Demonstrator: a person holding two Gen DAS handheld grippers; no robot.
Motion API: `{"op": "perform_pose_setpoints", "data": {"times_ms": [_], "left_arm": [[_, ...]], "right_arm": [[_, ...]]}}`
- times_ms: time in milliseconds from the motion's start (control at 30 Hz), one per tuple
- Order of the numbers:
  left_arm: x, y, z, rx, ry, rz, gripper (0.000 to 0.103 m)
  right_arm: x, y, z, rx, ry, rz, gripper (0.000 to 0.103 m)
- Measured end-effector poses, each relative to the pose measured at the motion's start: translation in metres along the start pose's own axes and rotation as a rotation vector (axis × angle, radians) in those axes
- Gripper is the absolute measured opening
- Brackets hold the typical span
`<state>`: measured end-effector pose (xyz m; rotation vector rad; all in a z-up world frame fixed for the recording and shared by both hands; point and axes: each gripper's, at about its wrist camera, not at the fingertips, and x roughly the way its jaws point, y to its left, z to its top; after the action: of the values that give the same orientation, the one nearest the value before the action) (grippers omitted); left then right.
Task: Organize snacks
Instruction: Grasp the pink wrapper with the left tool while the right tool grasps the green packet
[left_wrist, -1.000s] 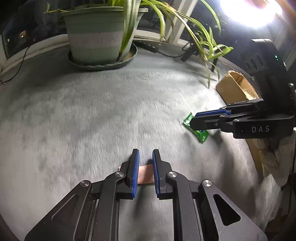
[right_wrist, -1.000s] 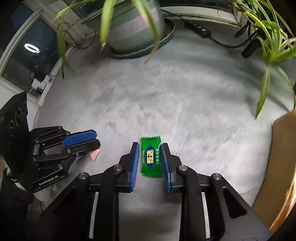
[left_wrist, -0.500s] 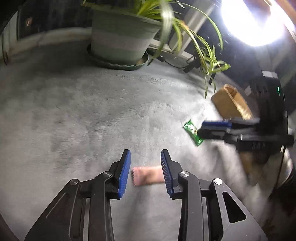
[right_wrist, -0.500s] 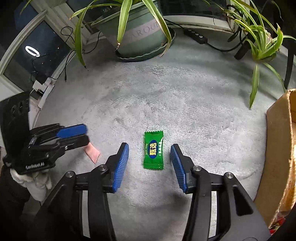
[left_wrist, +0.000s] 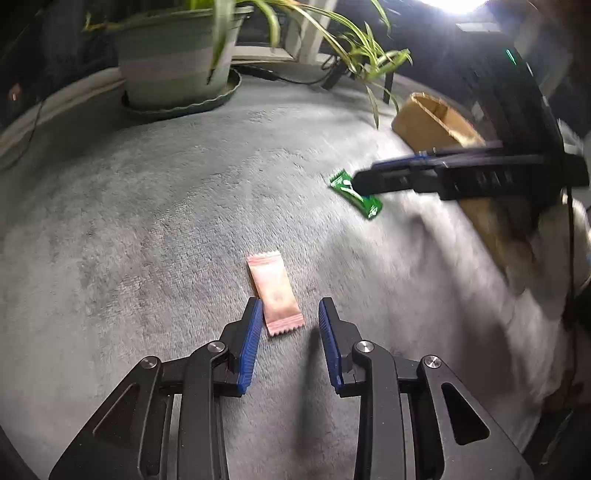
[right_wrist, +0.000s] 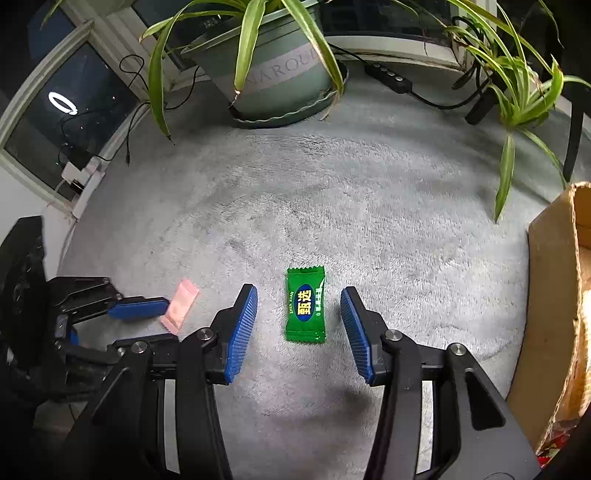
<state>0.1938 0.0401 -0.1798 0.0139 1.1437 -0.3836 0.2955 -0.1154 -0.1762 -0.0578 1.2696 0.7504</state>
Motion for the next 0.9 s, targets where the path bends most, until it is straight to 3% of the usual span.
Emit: {"op": "perform_pose_setpoints", "data": {"times_ms": [233,467,600,900], "left_arm": [[0.003,-0.001,0.003,-0.027,-0.046,0.132,0.029],[0.008,-0.010,0.001,-0.029,-0.064,0.169,0.027],[0.008,-0.008,0.000,-0.043,-0.062,0.196,0.019],[0.003,-0.006,-0.006,-0.050,-0.076,0.201,0.019]], "right_arm": [[0.004,0.017,-0.003,-0.072,-0.011,-0.069,0.049],[0.015,0.030,-0.008,-0.157,0.005,-0.150,0.049],[0.016,0.033,-0.007,-0.190,0.011,-0.187,0.040],[0.014,0.031,-0.008,-0.199,0.012,-0.213,0.023]]}}
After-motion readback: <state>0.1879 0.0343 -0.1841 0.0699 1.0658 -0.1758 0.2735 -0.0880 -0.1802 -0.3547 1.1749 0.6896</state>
